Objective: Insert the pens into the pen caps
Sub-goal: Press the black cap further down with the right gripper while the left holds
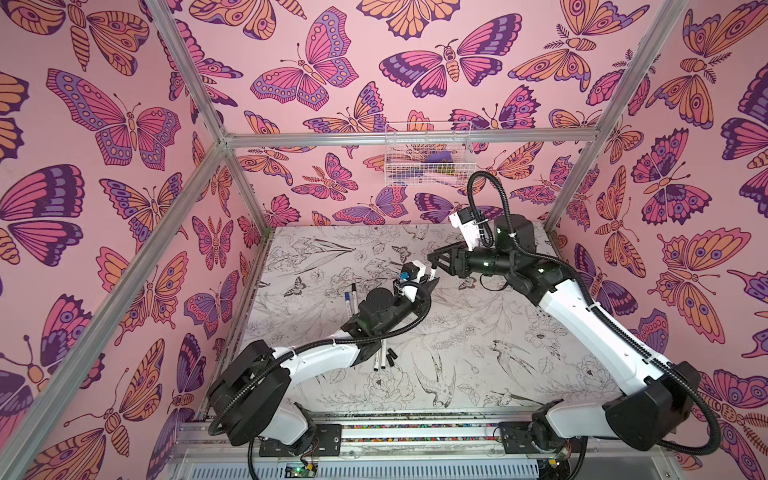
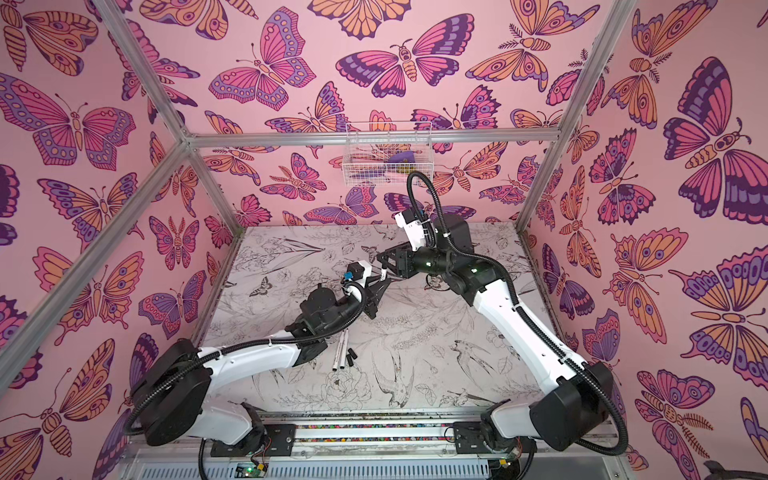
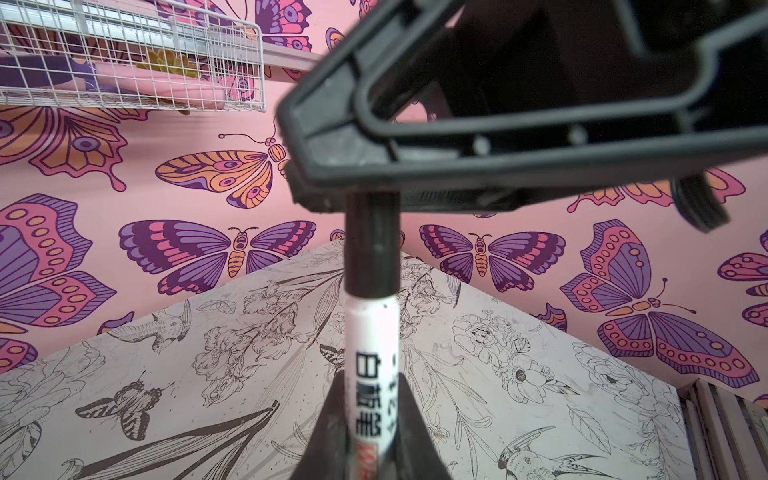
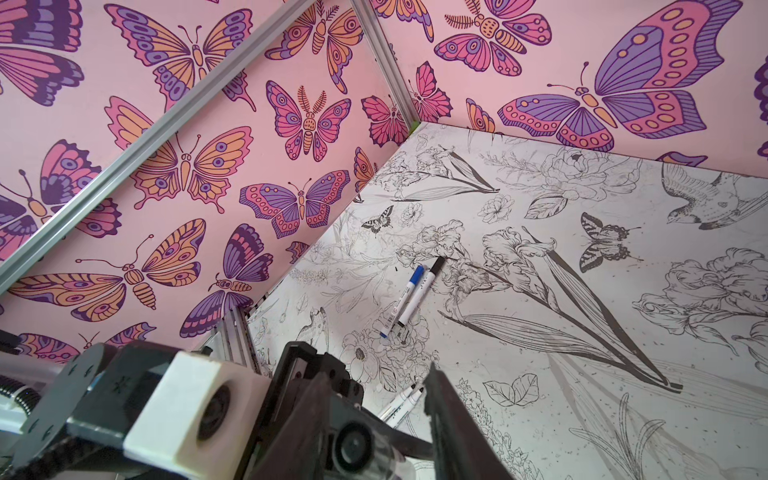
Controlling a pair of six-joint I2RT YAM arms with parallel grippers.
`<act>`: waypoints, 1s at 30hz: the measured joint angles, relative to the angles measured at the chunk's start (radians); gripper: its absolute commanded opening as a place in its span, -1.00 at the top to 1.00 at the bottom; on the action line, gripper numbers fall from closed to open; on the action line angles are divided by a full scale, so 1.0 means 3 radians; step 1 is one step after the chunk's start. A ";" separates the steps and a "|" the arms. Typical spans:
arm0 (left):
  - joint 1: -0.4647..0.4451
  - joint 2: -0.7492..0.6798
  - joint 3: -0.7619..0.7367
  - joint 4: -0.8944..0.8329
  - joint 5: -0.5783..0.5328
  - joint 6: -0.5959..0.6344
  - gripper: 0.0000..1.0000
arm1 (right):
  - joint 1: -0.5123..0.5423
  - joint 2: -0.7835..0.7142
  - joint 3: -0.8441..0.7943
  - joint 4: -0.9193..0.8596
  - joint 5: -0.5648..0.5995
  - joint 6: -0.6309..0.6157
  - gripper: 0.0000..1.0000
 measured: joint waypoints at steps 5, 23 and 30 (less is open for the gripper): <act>0.0000 -0.0015 -0.0013 -0.0013 -0.0001 0.0000 1.00 | 0.0001 0.0015 0.0001 0.0001 -0.0029 0.0018 0.53; 0.0000 -0.0017 0.0159 -0.0327 -0.0053 0.0310 1.00 | -0.0055 0.0005 -0.0024 -0.0024 -0.0154 0.0034 0.90; -0.0022 -0.0017 0.0170 -0.0365 -0.0069 0.0454 1.00 | -0.0064 0.0008 0.0117 -0.0375 -0.0130 -0.0144 0.92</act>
